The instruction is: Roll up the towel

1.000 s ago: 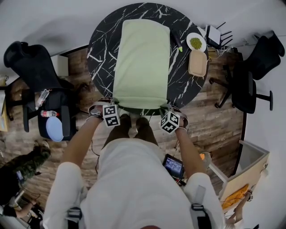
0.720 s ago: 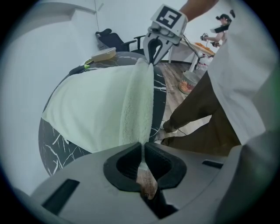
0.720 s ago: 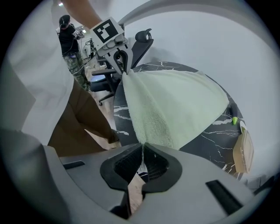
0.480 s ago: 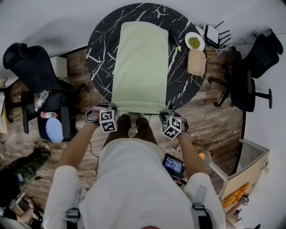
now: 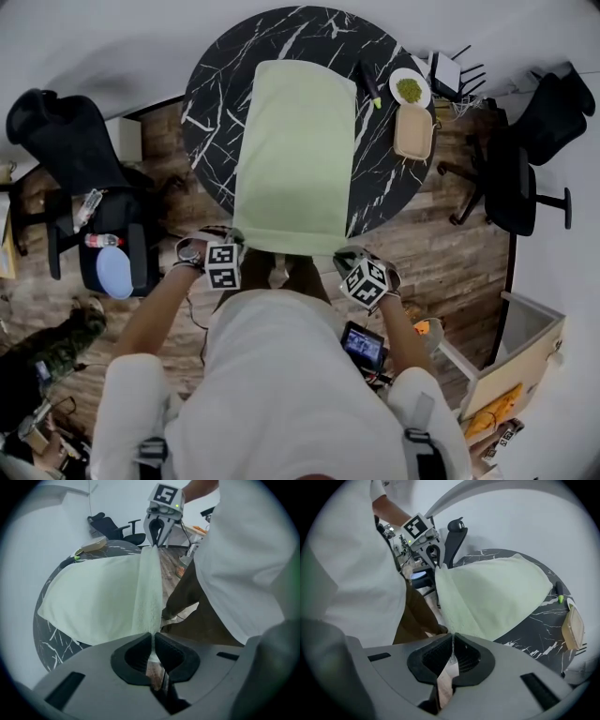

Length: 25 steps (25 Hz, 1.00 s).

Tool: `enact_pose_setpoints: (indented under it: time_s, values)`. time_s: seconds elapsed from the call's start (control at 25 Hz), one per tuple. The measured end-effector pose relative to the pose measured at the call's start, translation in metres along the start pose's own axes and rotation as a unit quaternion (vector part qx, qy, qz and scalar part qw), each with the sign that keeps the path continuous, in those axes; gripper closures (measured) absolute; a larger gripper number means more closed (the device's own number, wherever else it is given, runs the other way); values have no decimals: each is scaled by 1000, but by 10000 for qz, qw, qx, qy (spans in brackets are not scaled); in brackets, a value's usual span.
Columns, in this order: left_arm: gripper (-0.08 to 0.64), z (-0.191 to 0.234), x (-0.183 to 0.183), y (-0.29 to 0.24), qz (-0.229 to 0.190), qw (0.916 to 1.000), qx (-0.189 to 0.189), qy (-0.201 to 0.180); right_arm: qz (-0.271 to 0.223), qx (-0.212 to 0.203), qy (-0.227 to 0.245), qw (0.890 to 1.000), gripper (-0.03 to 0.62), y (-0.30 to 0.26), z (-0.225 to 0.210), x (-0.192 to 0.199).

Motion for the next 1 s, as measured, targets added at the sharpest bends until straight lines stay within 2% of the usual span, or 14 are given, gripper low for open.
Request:
enact_pose_setpoints:
  time_s: [0.2,0.36,0.56,0.68,0.8,0.92,1.0]
  values:
    - [537,44,-4,13,92,9999,-25,116,-2,-74,-391,9992,586,-5,-43,-16]
    - [532,75,-3,11,233,9990,107,377,301,-189,-552,9978,584,-23,-65,-24]
    - [526,92,-5,2,251,9973,5,689,573,34,-765,9954,584,-49,-80,-26]
    - [528,87,-6,2,189,9972,-45,720,537,183,-615,9965,584,-51,-79,-28]
    - [534,66,-8,12,116,9989,-79,442,414,253,-183,9987,584,-35,-67,-29]
    - [537,35,-5,15,42,9997,77,213,391,-5,126,9992,584,-15,-46,-22]
    - [537,17,-1,10,-1,9996,237,183,361,-157,146,9991,584,-9,-33,-16]
Point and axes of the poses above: the fingertips, and each gripper's own axes: y backward along the fingers, z to its left, x out of its underside, the point moved 7 cm from there along y, backward along the fingers, and after that the axes turned 14 degrees about x, right-handed, at the moved point
